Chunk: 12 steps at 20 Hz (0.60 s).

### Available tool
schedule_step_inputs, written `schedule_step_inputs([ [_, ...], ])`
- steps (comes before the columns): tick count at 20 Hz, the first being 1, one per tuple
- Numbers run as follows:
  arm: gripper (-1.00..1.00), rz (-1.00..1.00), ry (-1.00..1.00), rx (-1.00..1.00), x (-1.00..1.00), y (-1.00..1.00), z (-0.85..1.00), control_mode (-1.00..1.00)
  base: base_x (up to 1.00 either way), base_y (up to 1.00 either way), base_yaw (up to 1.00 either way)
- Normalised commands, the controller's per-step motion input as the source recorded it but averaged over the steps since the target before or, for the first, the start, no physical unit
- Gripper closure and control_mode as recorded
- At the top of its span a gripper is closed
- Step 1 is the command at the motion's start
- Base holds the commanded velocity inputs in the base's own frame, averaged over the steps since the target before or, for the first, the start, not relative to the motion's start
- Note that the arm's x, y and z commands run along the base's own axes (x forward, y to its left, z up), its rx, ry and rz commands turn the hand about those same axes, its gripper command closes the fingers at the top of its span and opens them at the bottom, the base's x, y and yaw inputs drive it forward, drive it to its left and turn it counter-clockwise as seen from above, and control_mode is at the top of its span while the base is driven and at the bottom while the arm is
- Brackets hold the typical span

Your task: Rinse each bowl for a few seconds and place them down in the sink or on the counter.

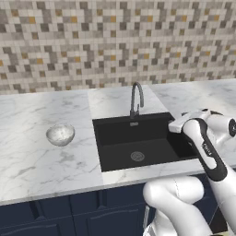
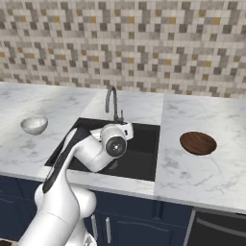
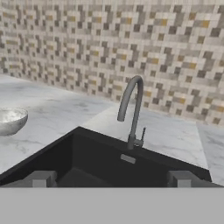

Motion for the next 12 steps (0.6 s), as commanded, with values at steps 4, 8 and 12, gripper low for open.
schedule_step_inputs([
  [4,-1.0,0.08,-0.02,0.03,0.31,-0.01,-0.03,-1.0,0.0,0.0,0.0],
  [8,-1.0,0.09,-0.05,0.04,0.28,0.01,-0.09,-1.0,0.0,0.0,0.0],
  [12,-1.0,0.11,-0.1,0.05,0.24,0.02,-0.13,-1.0,0.0,0.0,0.0],
])
